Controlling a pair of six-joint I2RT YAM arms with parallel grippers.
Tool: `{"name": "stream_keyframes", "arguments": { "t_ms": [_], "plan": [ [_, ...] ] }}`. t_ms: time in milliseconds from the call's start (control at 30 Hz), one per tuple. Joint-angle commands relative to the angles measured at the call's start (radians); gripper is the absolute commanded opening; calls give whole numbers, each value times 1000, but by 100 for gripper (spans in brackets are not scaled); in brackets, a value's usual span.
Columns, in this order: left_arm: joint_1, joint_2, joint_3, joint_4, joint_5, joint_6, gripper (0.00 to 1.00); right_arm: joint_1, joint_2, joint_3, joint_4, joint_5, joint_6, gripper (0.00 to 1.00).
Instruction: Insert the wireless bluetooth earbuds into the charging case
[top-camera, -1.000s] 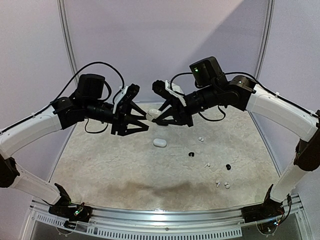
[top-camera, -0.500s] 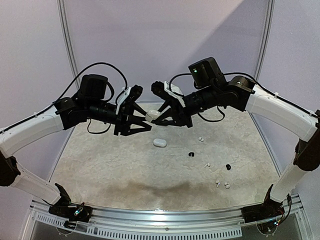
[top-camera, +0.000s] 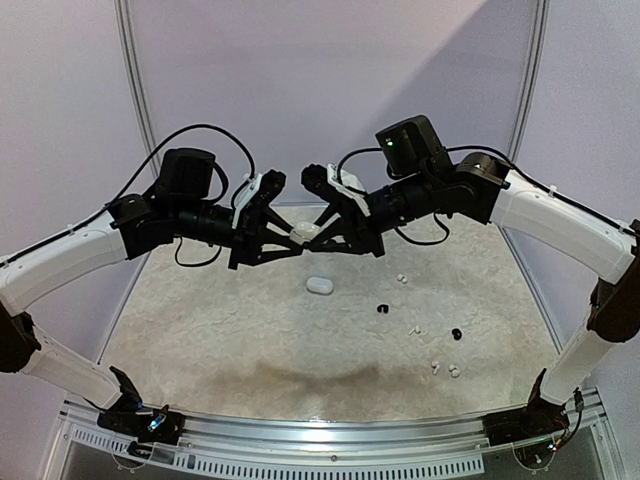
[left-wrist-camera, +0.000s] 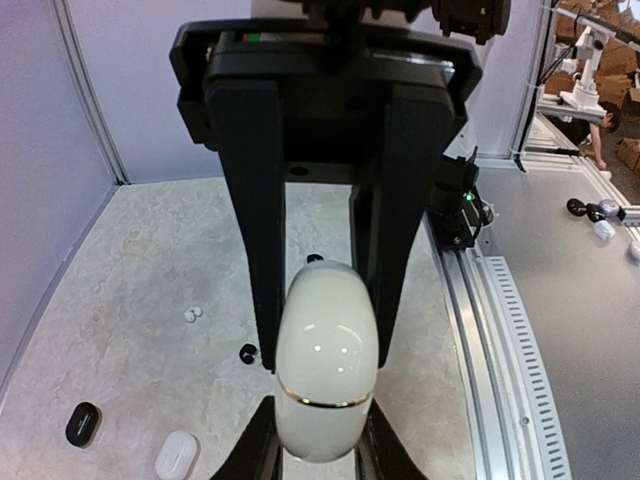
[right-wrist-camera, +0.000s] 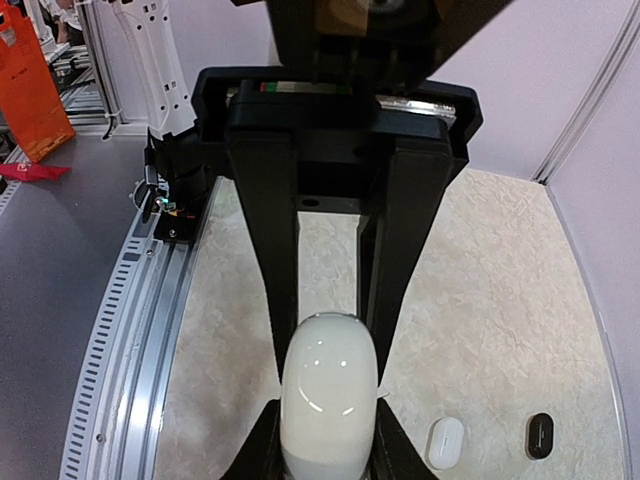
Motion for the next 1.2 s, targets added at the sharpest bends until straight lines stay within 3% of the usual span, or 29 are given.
{"name": "stream_keyframes", "arguments": {
  "t_ms": [0,100,267,433,600,833,1167],
  "plan": [
    [-13,7,28,0,22,24,19,2,31,-17,5,27,9,0],
    [-13,8,24,3,30,32,2,3,37,-17,3,30,10,0],
    [-13,4,14,11,55,33,0,2,45,-18,14,38,26,3],
    [6,-12,-28,90,68,-61,0,3,30,-33,73,78,89,45],
    [17,-29,-73,140,75,-43,0,3,-29,-103,189,70,142,66],
    [16,-35,-81,88,34,150,0,1,-49,-113,209,84,161,70],
    [-14,-60,-112,14,-144,427,0,-8,-40,-99,225,74,190,69]
  ]
}}
